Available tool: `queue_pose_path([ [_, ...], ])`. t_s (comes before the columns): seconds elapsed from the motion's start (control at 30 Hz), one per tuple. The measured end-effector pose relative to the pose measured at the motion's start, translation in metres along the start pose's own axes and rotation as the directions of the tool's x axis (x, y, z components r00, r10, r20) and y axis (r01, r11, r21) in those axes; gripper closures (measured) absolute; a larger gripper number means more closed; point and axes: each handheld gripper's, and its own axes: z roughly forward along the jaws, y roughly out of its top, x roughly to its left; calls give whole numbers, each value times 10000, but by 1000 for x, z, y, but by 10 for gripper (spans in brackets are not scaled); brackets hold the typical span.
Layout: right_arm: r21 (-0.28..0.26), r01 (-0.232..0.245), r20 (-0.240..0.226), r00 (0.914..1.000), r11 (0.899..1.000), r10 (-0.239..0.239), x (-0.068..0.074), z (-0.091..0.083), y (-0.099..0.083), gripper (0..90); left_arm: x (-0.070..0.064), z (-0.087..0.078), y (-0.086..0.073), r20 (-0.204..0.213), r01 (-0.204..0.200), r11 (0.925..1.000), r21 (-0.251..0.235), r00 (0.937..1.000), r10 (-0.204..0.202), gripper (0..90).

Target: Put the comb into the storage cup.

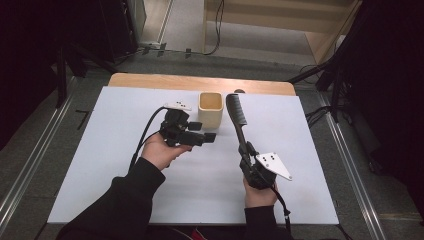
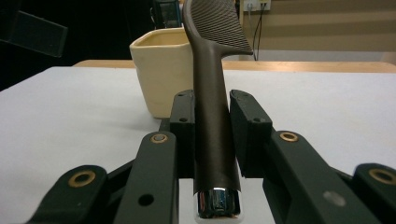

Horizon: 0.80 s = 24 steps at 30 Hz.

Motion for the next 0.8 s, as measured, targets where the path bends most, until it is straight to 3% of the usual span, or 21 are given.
queue_pose_path([
  [0.1,-9,-16,-83,10000,10000,16,1,1,0,705,-5,4,2,-258,-297,9995,51,9992,298,261],
  [0.23,13,1,-47,10000,10000,0,1,1,-1,704,-9,10,4,-203,-394,9990,200,9990,398,261],
  [0.8,17,16,-9,10000,10000,-16,6,3,-3,705,-12,30,13,-73,206,9997,109,9998,-205,290],
])
